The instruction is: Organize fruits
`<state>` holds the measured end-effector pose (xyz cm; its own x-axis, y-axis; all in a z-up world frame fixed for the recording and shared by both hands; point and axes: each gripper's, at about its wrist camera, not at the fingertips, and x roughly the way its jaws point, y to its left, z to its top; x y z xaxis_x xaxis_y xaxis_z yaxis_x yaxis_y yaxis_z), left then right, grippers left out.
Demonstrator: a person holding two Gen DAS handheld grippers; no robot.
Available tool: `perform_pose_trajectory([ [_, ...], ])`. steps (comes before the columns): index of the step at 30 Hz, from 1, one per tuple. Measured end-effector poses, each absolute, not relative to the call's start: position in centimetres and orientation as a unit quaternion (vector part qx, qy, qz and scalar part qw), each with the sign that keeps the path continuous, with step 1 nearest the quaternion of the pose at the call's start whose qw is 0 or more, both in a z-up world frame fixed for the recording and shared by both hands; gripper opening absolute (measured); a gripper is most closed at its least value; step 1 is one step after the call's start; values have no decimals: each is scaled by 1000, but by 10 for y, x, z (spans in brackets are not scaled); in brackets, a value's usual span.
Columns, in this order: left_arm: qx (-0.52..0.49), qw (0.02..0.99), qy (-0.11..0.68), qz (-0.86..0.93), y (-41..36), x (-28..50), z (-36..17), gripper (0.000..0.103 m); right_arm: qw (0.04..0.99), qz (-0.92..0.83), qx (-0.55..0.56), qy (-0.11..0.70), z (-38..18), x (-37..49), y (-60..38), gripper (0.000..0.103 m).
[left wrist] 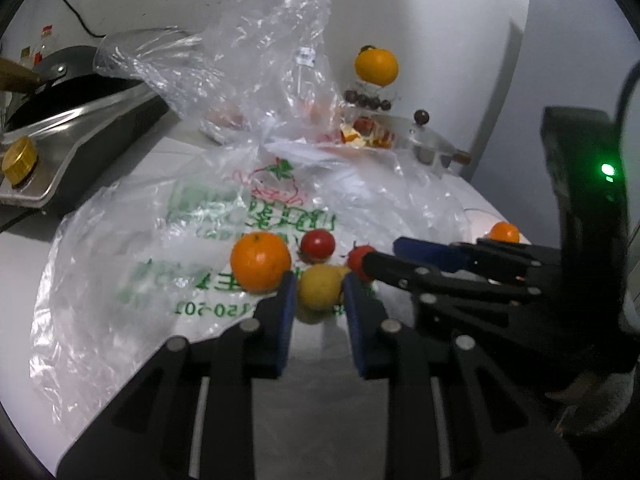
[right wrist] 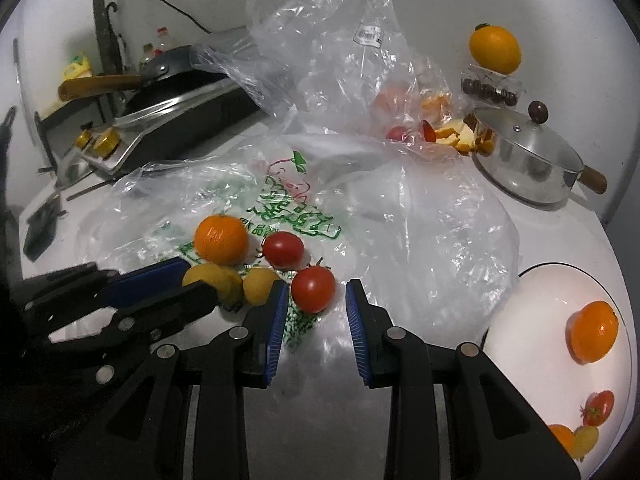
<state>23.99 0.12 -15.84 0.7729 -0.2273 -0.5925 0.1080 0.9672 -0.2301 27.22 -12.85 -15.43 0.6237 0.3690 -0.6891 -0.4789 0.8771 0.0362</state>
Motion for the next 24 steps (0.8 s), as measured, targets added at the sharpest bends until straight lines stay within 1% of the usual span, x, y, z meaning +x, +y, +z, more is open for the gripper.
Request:
perform_pose_trajectory([
  [4,-98,938,319,-93,4,240,-158,25,890,239,-61,383,-157,282,-123,32],
  [13,-108,938,312,-103,7,238,-157,25,886,219,-75,401,-168,292,-113,32],
  [17,-109,939,309,-102,7,237,-156,25,888,222,-80,395,-167,290,-111,31],
  [19,-108,940,308,-101,6,237,-156,25,890,224,-82,388,-164,288,-111,29],
  [24,-108,941,303,-104,6,233,-155,25,897,224,-85,372,-155,278,-115,29],
])
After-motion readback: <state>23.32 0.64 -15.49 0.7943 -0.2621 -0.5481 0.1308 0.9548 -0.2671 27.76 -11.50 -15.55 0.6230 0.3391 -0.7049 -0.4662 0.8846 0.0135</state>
